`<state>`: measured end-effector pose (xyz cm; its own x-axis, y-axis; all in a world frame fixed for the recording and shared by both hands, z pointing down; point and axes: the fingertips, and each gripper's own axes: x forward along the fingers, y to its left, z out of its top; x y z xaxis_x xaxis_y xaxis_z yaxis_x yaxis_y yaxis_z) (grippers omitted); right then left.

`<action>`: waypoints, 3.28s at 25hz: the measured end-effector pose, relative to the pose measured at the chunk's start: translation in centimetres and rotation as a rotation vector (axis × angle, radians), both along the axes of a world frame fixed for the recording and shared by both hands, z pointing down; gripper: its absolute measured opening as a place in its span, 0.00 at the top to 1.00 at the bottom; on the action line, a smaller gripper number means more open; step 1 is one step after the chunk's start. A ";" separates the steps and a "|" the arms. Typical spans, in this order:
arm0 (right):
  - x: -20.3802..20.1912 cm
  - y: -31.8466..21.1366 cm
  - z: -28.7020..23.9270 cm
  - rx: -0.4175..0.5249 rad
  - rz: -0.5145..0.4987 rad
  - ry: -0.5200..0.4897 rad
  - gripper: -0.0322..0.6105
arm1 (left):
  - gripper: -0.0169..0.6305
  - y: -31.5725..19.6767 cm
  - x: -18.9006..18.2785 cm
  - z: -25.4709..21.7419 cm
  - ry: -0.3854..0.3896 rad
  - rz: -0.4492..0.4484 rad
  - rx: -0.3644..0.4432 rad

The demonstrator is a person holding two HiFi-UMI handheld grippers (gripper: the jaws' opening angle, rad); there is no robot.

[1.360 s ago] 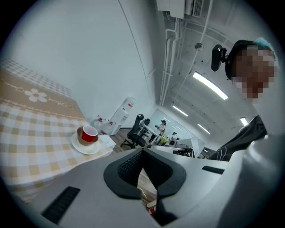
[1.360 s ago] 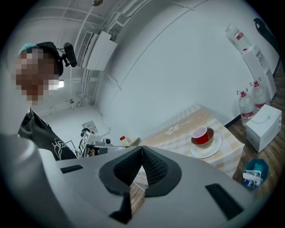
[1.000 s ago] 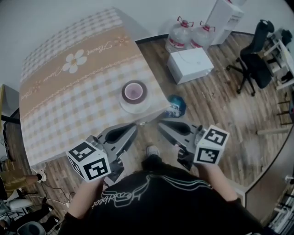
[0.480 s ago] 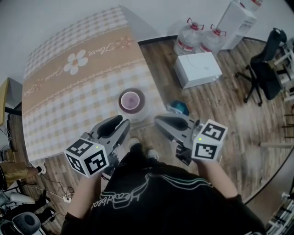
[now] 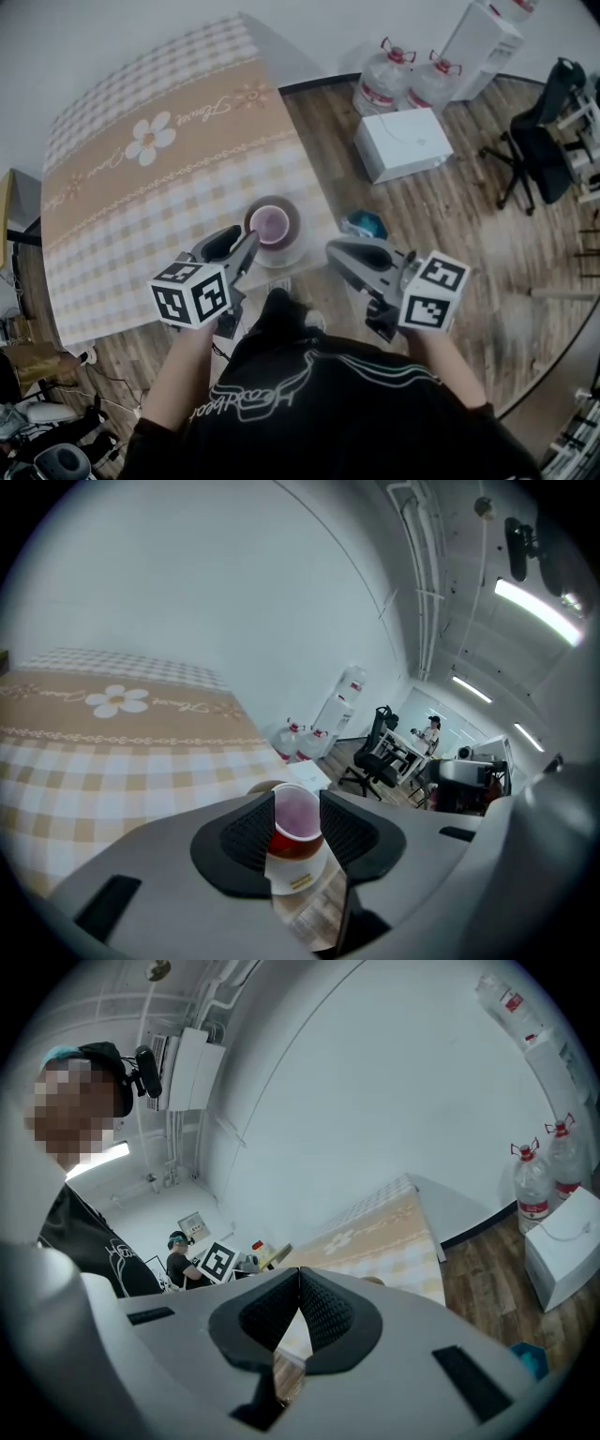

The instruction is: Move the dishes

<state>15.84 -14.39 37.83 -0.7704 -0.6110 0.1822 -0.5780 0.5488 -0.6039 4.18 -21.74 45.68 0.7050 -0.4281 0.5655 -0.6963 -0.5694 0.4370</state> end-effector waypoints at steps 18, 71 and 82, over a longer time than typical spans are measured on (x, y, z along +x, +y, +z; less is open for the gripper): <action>1.1 -1.9 2.5 -0.066 0.072 -0.027 0.93 | 0.85 -3.1 1.7 5.5 -0.098 0.057 -0.118; -12.7 -5.6 6.0 -0.149 -0.256 0.035 0.93 | 0.94 -0.9 -25.4 0.7 -0.135 -0.497 -0.016; -13.4 -6.5 6.5 -0.166 -0.274 0.050 0.93 | 0.94 -0.2 -30.0 5.2 -0.157 -0.598 -0.128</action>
